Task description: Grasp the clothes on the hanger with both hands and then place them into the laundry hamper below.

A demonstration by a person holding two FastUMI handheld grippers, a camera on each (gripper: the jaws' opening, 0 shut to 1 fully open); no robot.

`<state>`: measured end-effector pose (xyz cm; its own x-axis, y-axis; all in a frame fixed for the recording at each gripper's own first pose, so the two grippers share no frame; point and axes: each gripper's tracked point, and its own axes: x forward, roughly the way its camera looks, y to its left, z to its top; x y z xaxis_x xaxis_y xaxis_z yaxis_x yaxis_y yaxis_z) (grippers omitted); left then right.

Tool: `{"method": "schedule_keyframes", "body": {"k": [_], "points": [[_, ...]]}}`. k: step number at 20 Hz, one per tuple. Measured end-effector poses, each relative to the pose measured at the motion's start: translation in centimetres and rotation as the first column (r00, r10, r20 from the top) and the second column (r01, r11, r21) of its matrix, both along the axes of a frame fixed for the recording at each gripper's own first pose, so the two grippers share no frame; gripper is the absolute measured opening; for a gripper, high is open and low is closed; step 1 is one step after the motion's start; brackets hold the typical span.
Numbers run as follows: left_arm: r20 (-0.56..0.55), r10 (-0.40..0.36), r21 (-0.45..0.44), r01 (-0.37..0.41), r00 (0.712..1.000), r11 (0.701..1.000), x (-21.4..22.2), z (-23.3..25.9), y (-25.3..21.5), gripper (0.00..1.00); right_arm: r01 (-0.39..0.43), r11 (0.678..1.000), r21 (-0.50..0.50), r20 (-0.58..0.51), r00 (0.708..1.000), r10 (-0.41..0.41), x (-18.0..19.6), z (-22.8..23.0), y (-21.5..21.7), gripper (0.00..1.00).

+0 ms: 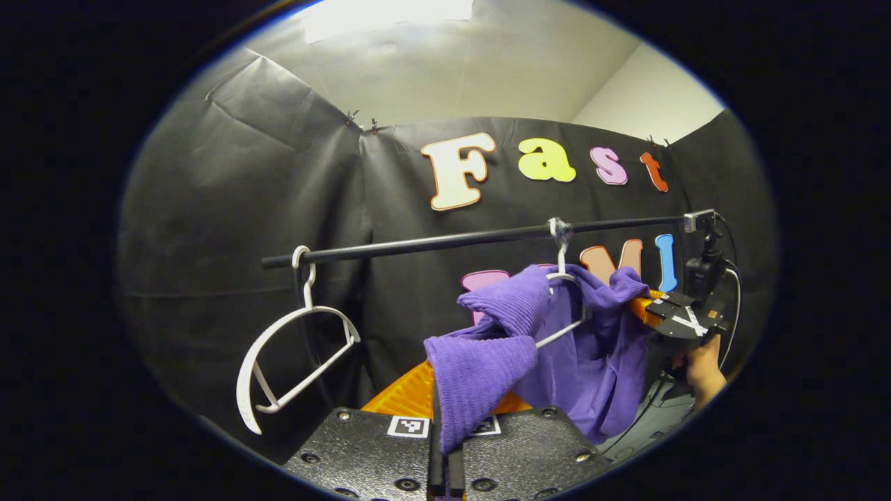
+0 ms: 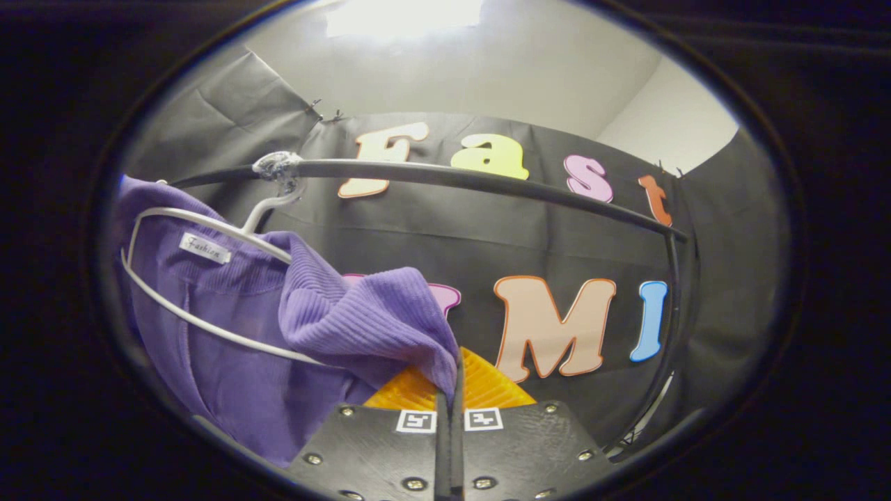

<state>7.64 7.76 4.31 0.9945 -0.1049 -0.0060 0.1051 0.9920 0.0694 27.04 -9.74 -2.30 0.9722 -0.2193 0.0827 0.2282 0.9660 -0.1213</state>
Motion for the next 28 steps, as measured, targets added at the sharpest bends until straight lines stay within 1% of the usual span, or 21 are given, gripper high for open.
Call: {"method": "schedule_keyframes", "body": {"k": [2,4,6,7,9,11,15,18,20,22,24,25,27,28], "points": [[0.039,0.03,-0.033,-0.029,0.999,0.999,1.3,1.6,1.2,0.04,0.03,0.999,0.016,0.009,1.0,-0.03,1.2,0.4,-1.1,0.0],[0.041,0.067,-0.068,-0.064,0.997,0.996,3.1,1.8,2.5,0.04,0.073,0.997,0.024,0.023,0.997,-0.074,2.3,0.5,-2.8,0.0],[0.015,0.086,-0.046,-0.085,0.996,0.995,4.6,0.5,2.8,0.04,0.1,0.994,0.034,0.038,0.994,-0.101,3.0,0.7,-4.3,0.0],[0.011,0.103,-0.051,-0.103,0.995,0.993,5.2,-0.1,3.1,0.04,0.115,0.992,0.052,0.044,0.992,-0.117,3.2,0.7,-5.2,0.0],[0.011,0.102,-0.034,-0.101,0.995,0.994,6.9,-0.6,2.9,0.04,0.136,0.985,0.105,0.056,0.988,-0.142,4.3,0.7,-7.0,0.0],[0.009,0.1,-0.03,-0.1,0.995,0.995,8.4,-1.2,3.0,0.04,0.146,0.982,0.116,0.05,0.987,-0.153,5.6,-0.3,-8.2,0.0],[-0.008,0.096,-0.077,-0.096,0.995,0.992,11.3,-2.5,3.3,0.04,0.129,0.985,0.113,0.02,0.991,-0.132,9.1,-3.0,-8.4,0.0],[-0.034,0.092,-0.091,-0.094,0.995,0.991,12.3,-4.8,3.7,0.04,0.108,0.985,0.138,-0.026,0.994,-0.106,11.3,-6.3,-7.9,0.01],[-0.06,0.076,-0.132,-0.084,0.995,0.988,13.0,-6.2,3.3,0.03,0.097,0.985,0.145,-0.057,0.994,-0.089,12.5,-8.7,-7.6,0.01],[-0.061,0.064,-0.148,-0.073,0.996,0.986,13.6,-7.2,3.2,0.04,0.086,0.986,0.144,-0.094,0.993,-0.073,13.6,-11.1,-6.9,0.0],[-0.085,0.069,-0.143,-0.081,0.994,0.986,14.1,-8.8,3.3,0.04,0.055,0.987,0.15,-0.175,0.984,-0.028,14.5,-14.8,-5.5,0.0],[-0.102,0.068,-0.151,-0.083,0.992,0.985,14.3,-9.8,3.2,0.04,0.053,0.986,0.155,-0.204,0.979,-0.021,14.6,-16.3,-5.3,0.01],[-0.128,0.058,-0.134,-0.075,0.99,0.988,14.5,-12.2,2.5,0.04,0.014,0.982,0.191,-0.24,0.97,0.033,14.4,-19.5,-3.7,0.01],[-0.149,0.057,-0.125,-0.076,0.987,0.989,14.2,-13.5,2.4,0.04,0.011,0.982,0.19,-0.255,0.966,0.038,13.9,-20.5,-3.1,0.01]]}}
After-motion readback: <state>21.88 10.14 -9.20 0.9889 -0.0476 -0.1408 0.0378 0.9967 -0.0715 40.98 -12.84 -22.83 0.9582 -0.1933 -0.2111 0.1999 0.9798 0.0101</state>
